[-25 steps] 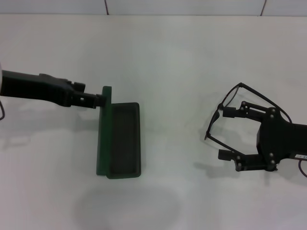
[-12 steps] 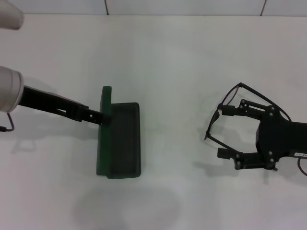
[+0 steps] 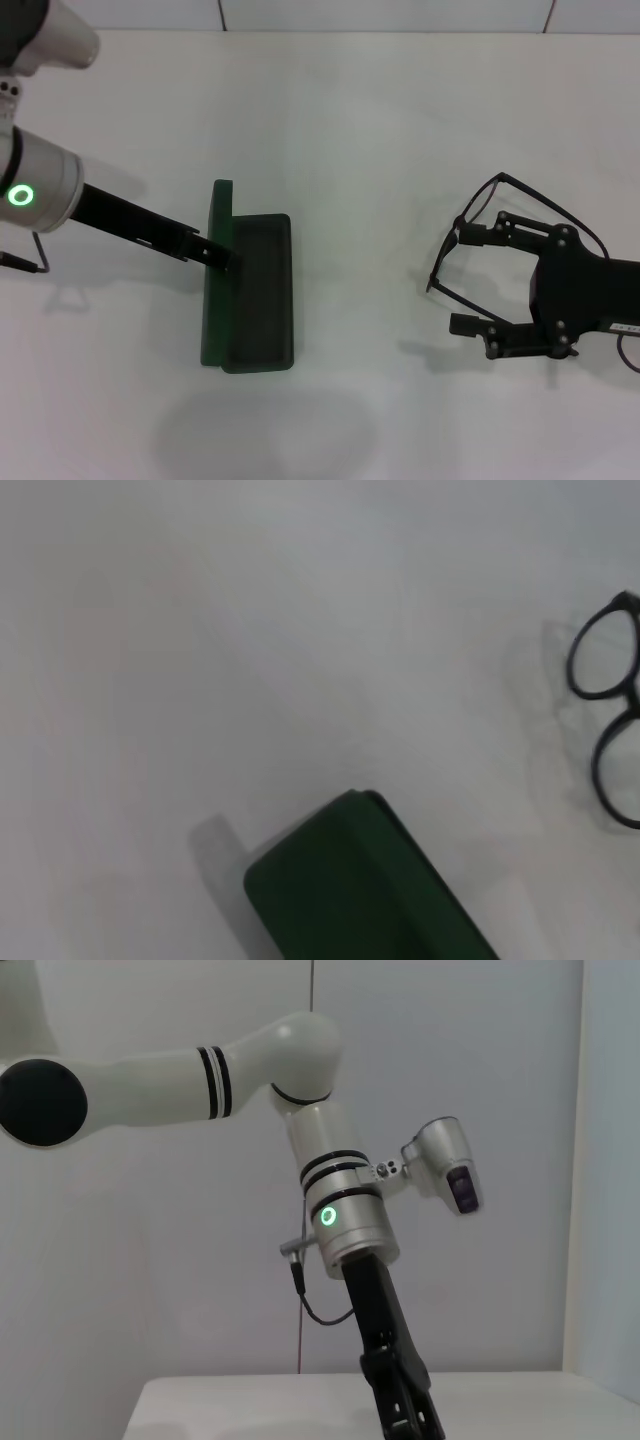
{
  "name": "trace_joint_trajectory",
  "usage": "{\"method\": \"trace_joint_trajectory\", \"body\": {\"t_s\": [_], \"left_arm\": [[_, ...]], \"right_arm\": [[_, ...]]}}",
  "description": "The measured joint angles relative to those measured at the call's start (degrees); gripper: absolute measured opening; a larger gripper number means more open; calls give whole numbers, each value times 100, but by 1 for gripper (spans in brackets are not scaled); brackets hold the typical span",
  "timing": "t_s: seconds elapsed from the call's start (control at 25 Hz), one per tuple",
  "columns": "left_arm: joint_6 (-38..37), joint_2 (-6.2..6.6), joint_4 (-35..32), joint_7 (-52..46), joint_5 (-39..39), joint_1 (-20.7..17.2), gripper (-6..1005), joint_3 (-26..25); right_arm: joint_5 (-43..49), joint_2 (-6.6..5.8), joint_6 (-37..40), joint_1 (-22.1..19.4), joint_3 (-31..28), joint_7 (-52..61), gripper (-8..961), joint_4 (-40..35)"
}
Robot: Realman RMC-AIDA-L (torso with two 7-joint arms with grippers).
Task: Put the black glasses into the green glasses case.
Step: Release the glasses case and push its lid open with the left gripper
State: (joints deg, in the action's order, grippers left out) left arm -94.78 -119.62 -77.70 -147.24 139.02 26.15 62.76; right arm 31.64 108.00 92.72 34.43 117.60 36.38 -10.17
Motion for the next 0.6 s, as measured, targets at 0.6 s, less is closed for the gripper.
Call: {"method": "trace_joint_trajectory", "body": {"t_s": [0.6], "left_arm": [[213,14,-57,-308,234,13,661,353]], "right_arm": [[1,56,0,-63,0,0,884,26]]}}
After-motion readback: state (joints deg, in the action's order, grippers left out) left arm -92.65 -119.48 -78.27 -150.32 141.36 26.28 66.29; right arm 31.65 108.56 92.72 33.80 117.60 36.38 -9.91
